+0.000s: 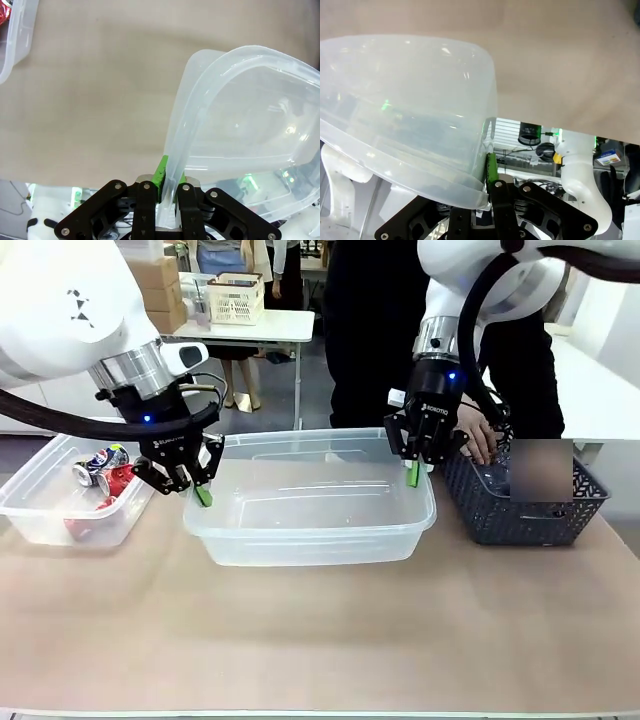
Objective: Sort the waste into each basket.
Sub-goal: Offer the picked Organizing box to the human.
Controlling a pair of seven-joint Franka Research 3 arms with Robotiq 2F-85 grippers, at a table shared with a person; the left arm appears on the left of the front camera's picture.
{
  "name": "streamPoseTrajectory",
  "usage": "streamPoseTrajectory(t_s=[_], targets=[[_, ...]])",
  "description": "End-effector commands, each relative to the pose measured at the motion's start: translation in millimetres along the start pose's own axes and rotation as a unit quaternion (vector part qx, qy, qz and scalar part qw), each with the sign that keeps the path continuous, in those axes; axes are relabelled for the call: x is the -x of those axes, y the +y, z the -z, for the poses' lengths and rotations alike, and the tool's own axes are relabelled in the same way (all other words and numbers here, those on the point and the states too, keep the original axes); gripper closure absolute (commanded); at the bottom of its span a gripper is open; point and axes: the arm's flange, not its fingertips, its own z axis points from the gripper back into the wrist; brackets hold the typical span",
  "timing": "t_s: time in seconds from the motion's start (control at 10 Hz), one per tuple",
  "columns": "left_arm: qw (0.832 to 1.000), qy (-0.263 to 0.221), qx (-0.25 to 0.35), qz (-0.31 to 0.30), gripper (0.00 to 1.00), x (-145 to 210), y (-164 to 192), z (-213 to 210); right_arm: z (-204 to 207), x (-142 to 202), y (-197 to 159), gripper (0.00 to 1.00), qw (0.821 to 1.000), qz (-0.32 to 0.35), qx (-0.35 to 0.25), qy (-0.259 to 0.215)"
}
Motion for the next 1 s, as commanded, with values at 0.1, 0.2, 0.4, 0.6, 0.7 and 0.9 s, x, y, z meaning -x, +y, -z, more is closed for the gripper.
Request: streamPoseTrajectory(t_s=[0.1, 0.2, 0.4, 0.6, 0.7, 0.9], targets=[[1.000, -0.008, 0.004, -0.008, 0.94, 0.2, 2.5, -2.3, 0.5, 3.3, 3.2, 0.95, 1.000, -0.004, -0.004, -0.003], [1.000, -0.008, 0.004, -0.008, 0.94, 0.2, 2.5, -2.3, 0.5, 3.3, 3.2, 0.95, 1.000, -0.004, -0.004, -0.003], [1.000, -0.008, 0.004, -0.008, 0.94, 0.2, 2.5, -2.3, 0.5, 3.3, 3.2, 0.95, 1.000, -0.004, -0.004, -0.003], [1.000, -0.008, 0.004, -0.008, 0.94, 0.2, 2.5, -2.3, 0.5, 3.3, 3.2, 0.95, 1.000, -0.004, -0.004, -0.003], [1.000, -0.008, 0.004, -0.008, 0.94, 0.2, 2.5, -2.3, 0.5, 3.3, 3.2, 0.95, 1.000, -0.004, -0.004, -0.003], [1.000, -0.008, 0.004, -0.008, 0.94, 0.2, 2.5, -2.3, 0.5, 3.3, 3.2, 0.95, 1.000, -0.004, -0.004, -0.003]])
